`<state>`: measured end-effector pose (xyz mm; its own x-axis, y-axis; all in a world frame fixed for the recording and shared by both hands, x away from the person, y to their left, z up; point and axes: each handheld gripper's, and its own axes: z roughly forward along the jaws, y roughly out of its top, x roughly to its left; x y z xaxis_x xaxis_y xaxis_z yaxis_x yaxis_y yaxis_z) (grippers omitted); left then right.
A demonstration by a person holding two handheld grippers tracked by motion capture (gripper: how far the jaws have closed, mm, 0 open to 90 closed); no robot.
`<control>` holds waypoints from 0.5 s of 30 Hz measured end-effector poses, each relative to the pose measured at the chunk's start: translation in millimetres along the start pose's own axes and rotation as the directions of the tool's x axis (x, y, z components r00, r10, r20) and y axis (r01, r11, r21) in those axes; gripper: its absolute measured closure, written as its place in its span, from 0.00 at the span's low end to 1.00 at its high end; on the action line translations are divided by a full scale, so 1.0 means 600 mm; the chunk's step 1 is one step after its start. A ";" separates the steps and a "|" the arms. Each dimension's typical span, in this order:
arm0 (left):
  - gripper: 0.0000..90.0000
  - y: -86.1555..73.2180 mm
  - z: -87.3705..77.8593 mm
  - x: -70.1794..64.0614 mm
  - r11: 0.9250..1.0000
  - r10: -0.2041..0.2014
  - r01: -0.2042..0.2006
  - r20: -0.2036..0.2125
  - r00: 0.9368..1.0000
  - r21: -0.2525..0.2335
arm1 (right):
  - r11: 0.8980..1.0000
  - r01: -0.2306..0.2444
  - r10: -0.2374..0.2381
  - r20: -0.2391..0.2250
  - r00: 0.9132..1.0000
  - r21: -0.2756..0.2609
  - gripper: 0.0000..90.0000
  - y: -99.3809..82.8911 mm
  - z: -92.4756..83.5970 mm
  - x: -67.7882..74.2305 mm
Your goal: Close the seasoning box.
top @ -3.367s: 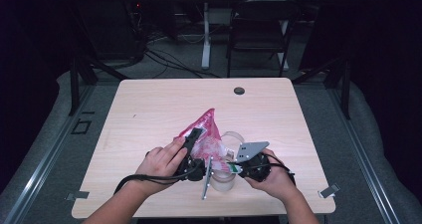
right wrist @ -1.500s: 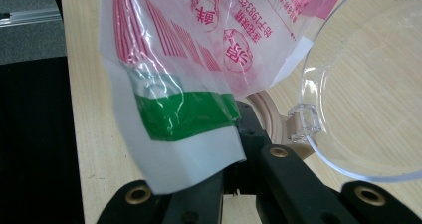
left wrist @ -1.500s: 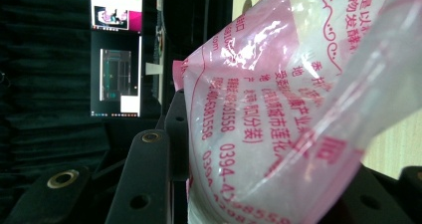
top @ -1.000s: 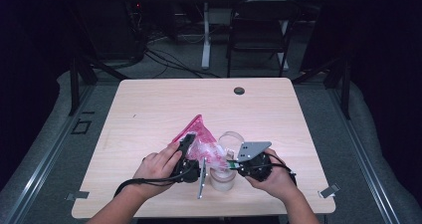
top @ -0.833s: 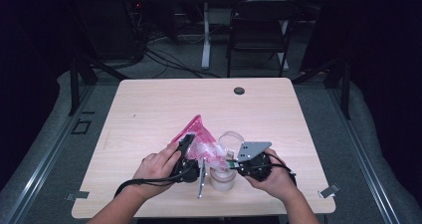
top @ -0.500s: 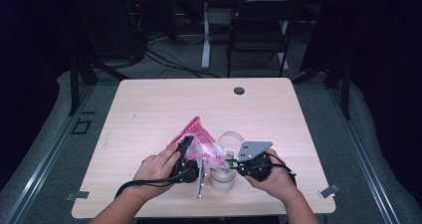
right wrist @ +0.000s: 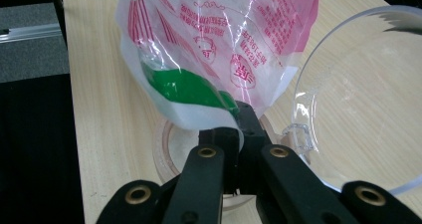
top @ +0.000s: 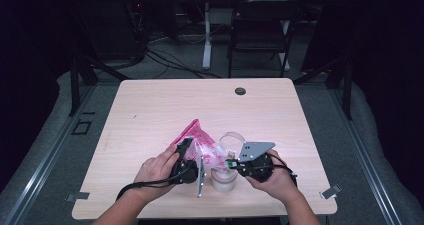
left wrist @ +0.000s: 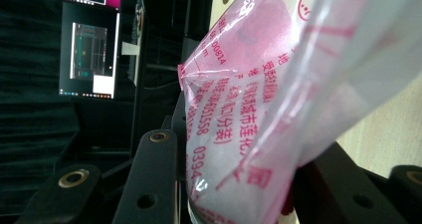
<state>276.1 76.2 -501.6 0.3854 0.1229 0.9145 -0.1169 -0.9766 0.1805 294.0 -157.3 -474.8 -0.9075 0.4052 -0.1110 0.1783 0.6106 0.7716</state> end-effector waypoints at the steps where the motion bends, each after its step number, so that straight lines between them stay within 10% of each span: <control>1: 0.75 -0.001 0.001 -0.001 1.000 -0.005 0.005 0.004 1.000 -0.005 | 1.000 -0.004 0.004 -0.001 1.000 -0.008 1.00 0.000 0.000 0.001; 15: 0.76 -0.014 0.013 -0.007 0.994 -0.102 0.099 0.086 0.991 0.039 | 0.998 -0.019 0.018 -0.019 1.000 -0.055 0.98 0.005 -0.005 0.002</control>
<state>282.8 82.9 -509.6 0.4722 0.2061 0.8570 -0.0421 -0.9659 0.2555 292.2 -156.8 -470.5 -0.9114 0.4025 -0.0852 0.1739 0.5646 0.8068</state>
